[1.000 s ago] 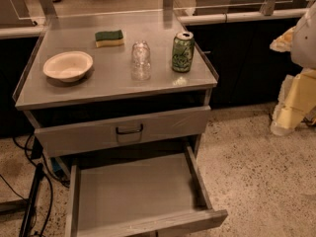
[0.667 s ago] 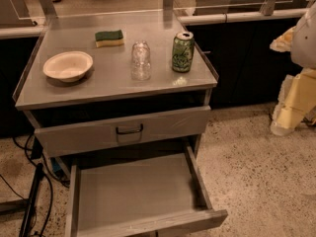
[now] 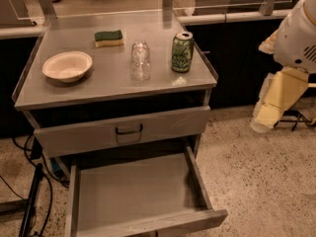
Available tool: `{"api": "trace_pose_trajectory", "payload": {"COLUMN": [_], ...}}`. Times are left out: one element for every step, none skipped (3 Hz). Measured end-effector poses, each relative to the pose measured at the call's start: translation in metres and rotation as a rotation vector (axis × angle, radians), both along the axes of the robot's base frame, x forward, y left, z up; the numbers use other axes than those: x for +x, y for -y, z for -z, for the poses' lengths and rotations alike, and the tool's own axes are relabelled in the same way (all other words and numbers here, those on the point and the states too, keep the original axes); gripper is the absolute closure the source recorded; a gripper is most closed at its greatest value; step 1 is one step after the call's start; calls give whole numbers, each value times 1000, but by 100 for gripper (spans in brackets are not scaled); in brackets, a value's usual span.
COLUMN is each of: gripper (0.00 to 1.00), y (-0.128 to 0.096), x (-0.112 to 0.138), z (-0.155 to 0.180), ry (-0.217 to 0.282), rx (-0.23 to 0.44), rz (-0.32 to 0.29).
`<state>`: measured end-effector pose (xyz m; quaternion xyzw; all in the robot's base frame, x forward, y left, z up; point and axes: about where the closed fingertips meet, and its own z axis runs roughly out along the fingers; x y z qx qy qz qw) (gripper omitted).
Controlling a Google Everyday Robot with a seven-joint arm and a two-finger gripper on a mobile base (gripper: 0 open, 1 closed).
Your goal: Place water bottle into middle drawer
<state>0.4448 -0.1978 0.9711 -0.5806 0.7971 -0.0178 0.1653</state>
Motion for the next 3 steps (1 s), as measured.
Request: {"api": "trace_pose_trajectory", "payload": {"gripper": [0, 0, 0], "y": [-9, -18, -18], "x": [18, 40, 40], "z": [9, 20, 19], "ry": [-44, -94, -82], "rx": [-4, -12, -8], "rz": [117, 227, 217]}}
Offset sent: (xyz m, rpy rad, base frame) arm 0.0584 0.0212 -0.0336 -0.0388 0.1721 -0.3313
